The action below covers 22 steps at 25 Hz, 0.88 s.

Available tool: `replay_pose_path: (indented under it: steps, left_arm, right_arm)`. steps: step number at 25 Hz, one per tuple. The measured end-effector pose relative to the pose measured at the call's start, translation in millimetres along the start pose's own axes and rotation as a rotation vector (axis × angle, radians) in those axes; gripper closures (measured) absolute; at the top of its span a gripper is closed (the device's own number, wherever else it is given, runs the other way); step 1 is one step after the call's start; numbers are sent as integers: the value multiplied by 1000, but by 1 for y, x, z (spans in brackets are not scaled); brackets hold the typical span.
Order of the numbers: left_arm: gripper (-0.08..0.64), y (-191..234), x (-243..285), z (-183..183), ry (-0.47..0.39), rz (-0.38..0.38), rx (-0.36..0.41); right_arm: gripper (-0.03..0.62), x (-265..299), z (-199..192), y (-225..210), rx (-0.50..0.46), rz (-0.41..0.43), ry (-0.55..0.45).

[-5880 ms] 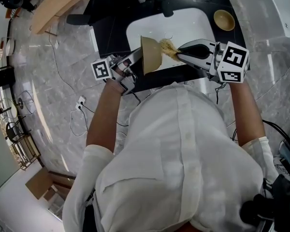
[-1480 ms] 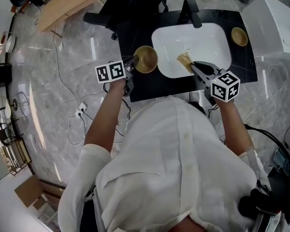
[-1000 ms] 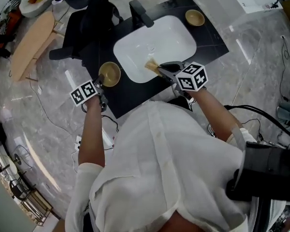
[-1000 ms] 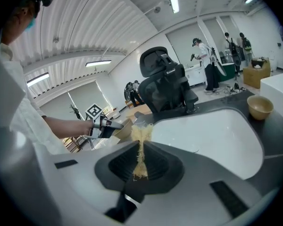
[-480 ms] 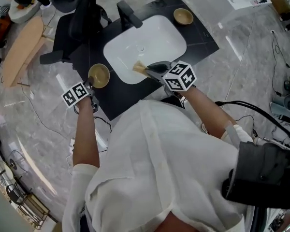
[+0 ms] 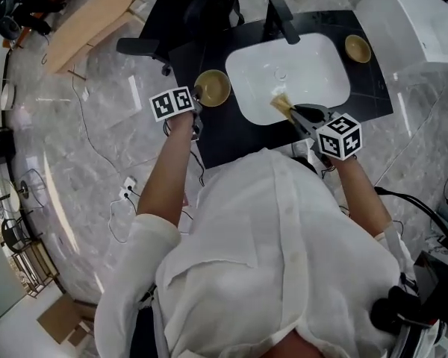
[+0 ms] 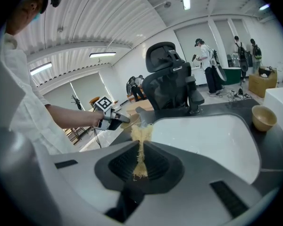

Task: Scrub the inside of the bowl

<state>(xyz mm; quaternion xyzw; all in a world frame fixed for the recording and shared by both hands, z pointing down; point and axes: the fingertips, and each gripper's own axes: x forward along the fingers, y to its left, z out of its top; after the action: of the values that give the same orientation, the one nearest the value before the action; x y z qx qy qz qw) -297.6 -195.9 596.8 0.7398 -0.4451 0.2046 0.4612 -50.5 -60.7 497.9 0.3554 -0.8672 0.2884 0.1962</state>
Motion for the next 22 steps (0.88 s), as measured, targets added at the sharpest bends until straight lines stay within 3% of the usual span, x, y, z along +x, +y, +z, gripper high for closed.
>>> replay_pose_path:
  steps: [12,22]
  left_arm:
    - [541,31,34,15,41,96,-42]
    - [538,35,37,21,53,165,-29]
  right_arm:
    - [566,3,-2,-8,4,10,24]
    - [566,-2,-2,-11,0,17,42]
